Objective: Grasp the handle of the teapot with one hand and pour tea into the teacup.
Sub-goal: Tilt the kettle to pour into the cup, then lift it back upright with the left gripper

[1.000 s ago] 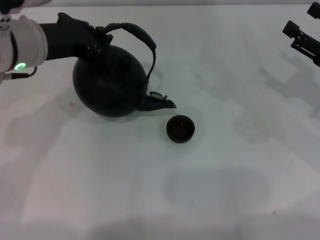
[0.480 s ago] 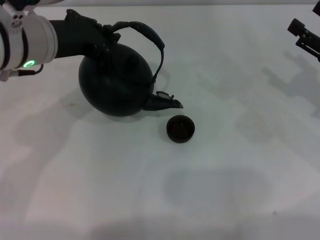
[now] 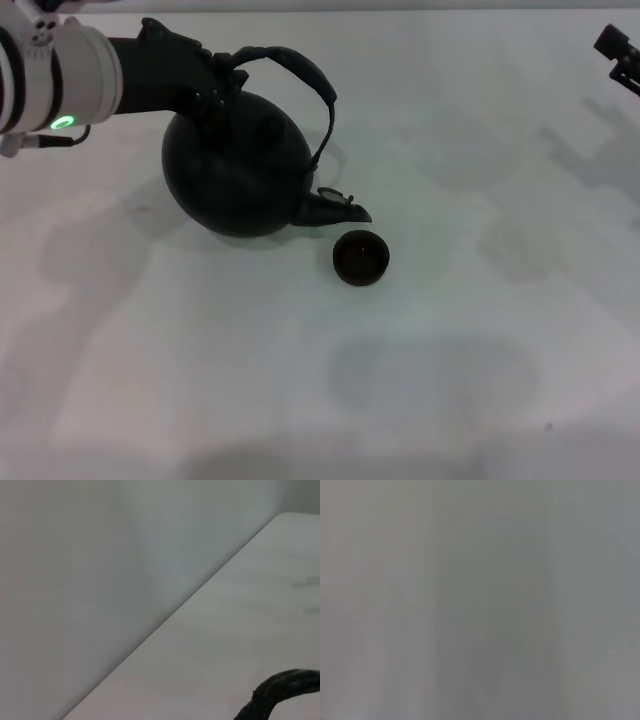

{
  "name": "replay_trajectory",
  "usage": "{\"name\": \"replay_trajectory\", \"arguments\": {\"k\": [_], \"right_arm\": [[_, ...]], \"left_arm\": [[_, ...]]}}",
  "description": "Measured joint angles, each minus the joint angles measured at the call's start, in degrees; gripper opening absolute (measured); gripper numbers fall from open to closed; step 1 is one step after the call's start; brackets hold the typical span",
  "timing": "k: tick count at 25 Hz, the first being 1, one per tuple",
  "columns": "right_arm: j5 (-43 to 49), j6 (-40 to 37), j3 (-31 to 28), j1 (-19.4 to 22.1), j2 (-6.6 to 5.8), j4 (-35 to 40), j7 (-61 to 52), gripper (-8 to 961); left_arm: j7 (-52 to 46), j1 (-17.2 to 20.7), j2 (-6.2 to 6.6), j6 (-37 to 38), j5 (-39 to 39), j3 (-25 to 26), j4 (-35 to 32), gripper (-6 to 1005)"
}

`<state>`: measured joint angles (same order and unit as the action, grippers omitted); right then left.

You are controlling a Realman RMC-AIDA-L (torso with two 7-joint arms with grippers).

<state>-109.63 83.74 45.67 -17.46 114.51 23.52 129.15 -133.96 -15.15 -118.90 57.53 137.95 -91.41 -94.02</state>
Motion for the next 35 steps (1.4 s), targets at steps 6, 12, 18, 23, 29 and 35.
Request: {"name": "replay_trajectory", "arguments": {"k": [6, 12, 18, 23, 29, 35], "right_arm": [[0.0, -0.1, -0.6, 0.1, -0.16, 0.0, 0.1, 847], [0.0, -0.2, -1.2, 0.2, -0.19, -0.3, 0.1, 847], [0.0, -0.4, -1.2, 0.2, -0.29, -0.4, 0.2, 847], [0.0, -1.1, -1.2, 0.2, -0.32, -0.4, 0.2, 847], [0.0, -1.5, -1.3, 0.2, -0.35, -0.2, 0.2, 847], [0.0, -1.6, -1.8, 0.2, -0.35, -0.3, 0.2, 847]], "left_arm": [[-1.5, -1.1, -0.01, 2.5, 2.2, -0.2, -0.7, 150], [-2.4, -1.8, -0.01, 3.5, 4.5, -0.7, -1.5, 151], [-3.5, -2.9, -0.01, 5.2, 6.6, -0.9, -1.5, 151], [-3.6, -3.9, -0.01, 6.2, 7.5, -1.2, -1.6, 151], [-4.1, -5.8, -0.01, 7.7, 9.2, -1.8, -1.6, 151], [-4.6, -6.7, -0.07, 7.9, 10.6, -2.5, -1.0, 151]]}}
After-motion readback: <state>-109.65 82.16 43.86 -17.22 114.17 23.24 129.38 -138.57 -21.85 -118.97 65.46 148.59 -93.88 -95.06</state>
